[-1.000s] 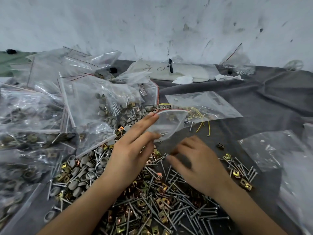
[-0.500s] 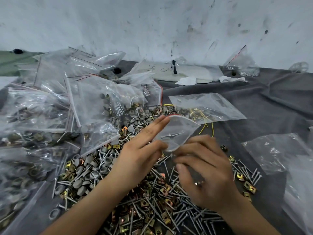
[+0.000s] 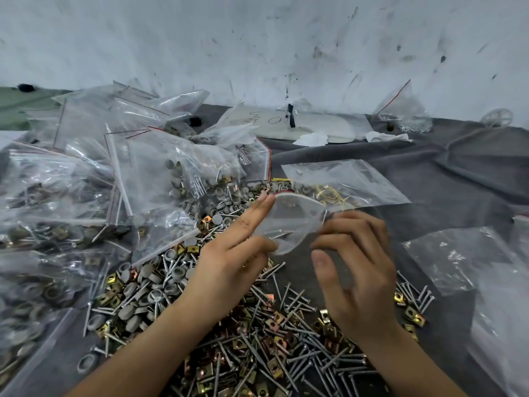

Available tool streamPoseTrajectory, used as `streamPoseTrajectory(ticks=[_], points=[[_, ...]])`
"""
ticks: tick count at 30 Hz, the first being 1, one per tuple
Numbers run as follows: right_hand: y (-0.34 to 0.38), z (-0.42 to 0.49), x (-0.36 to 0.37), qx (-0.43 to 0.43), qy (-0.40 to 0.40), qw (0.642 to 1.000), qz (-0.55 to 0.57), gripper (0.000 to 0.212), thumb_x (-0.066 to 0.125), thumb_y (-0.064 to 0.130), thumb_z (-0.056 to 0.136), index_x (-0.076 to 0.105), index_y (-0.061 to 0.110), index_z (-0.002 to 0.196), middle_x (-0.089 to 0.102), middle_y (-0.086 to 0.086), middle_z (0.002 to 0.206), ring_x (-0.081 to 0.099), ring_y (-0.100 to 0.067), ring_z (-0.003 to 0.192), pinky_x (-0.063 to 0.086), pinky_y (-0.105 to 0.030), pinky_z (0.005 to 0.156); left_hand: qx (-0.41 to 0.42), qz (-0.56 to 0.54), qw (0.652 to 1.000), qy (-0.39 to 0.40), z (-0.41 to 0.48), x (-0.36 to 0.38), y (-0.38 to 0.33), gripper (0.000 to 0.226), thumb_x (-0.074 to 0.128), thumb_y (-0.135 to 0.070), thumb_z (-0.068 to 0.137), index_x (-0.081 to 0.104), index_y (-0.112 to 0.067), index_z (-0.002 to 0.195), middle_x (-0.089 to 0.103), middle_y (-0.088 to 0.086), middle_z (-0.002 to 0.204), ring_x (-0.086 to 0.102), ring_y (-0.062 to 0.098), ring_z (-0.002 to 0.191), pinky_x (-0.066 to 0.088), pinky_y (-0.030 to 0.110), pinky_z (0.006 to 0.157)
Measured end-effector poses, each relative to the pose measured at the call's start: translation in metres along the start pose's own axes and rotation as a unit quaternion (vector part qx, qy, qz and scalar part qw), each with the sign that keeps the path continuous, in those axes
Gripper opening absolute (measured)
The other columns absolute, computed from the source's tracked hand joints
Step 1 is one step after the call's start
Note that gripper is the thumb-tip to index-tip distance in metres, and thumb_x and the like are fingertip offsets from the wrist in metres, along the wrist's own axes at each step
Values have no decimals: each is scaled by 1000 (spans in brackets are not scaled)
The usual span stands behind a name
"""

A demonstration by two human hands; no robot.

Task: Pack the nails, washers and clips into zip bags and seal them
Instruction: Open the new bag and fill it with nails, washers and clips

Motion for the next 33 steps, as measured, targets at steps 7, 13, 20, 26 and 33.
streamPoseTrajectory(ticks=[7, 13, 20, 26, 33], points=[[-21, -22, 50, 114, 313, 943, 0, 58, 29, 55, 93, 74, 18, 95, 67, 14, 103, 41, -6, 122, 35, -35, 102, -24, 18, 997, -67, 1, -11, 0, 17, 58, -6, 84, 69, 1, 73, 50, 22, 133, 51, 30, 126, 52, 41, 90], [-28, -34, 62, 142, 403, 904, -24, 69, 14, 65, 88, 69, 27, 103, 64, 20, 110, 35, -3, 121, 31, -33, 105, 19, -7, 999, -37, -1, -4, -3, 16, 58, -2, 87, 68, 5, 75, 46, 25, 136, 46, 31, 131, 41, 33, 107], [-25, -32, 61, 136, 394, 909, -25, 39, 41, 44, 97, 73, 22, 103, 64, 14, 108, 38, -7, 119, 30, -29, 104, 29, -13, 999, -32, -2, -2, -2, 14, 59, -1, 87, 67, 4, 77, 44, 23, 138, 44, 33, 133, 40, 36, 108], [-31, -29, 54, 178, 348, 920, -21, 28, 51, 30, 96, 72, 12, 96, 58, 4, 100, 56, -11, 93, 43, -28, 87, 23, -9, 999, -36, -1, -3, -2, 19, 56, -3, 89, 67, 5, 75, 45, 24, 138, 44, 31, 133, 39, 34, 109], [-33, -29, 55, 152, 376, 913, -45, 18, 60, 24, 90, 65, 17, 106, 53, 6, 105, 54, -13, 99, 43, -25, 86, 12, 2, 999, -44, -1, -5, -2, 23, 54, -4, 89, 68, 5, 74, 45, 25, 136, 46, 31, 130, 41, 33, 107]])
Point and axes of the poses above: each hand's wrist, its own z-axis towards the middle knuckle, its own x-axis out of the palm, y = z × x, the point moved 6 cm from there along z, towards the middle knuckle
